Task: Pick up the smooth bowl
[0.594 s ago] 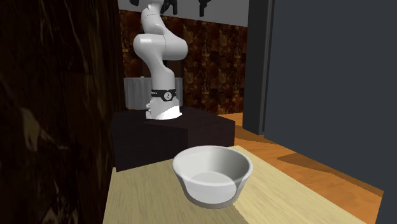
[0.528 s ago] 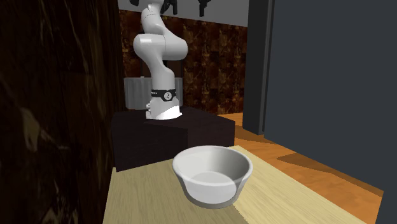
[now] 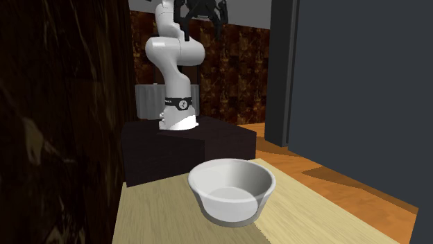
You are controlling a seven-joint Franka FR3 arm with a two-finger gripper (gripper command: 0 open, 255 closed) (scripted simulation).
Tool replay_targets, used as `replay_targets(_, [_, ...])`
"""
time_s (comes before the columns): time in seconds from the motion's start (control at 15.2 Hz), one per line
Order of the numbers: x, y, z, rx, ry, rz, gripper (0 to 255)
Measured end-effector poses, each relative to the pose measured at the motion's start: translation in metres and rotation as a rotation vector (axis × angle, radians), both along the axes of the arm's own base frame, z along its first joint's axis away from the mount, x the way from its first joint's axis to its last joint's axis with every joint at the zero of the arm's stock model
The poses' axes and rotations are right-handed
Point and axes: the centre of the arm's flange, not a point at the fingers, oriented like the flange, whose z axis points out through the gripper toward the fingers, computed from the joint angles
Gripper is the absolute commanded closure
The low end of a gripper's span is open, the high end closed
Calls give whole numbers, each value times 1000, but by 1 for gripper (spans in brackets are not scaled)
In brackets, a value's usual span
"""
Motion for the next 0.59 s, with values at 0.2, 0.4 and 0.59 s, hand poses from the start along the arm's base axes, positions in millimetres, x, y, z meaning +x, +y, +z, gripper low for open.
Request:
replay_targets(0.2, [16,-14,-36,8,-10,3,0])
replay_targets(0.4, [28,-26,-68,15,-20,6,0])
replay_targets(0.59, [44,-41,-102,24,-30,8,0])
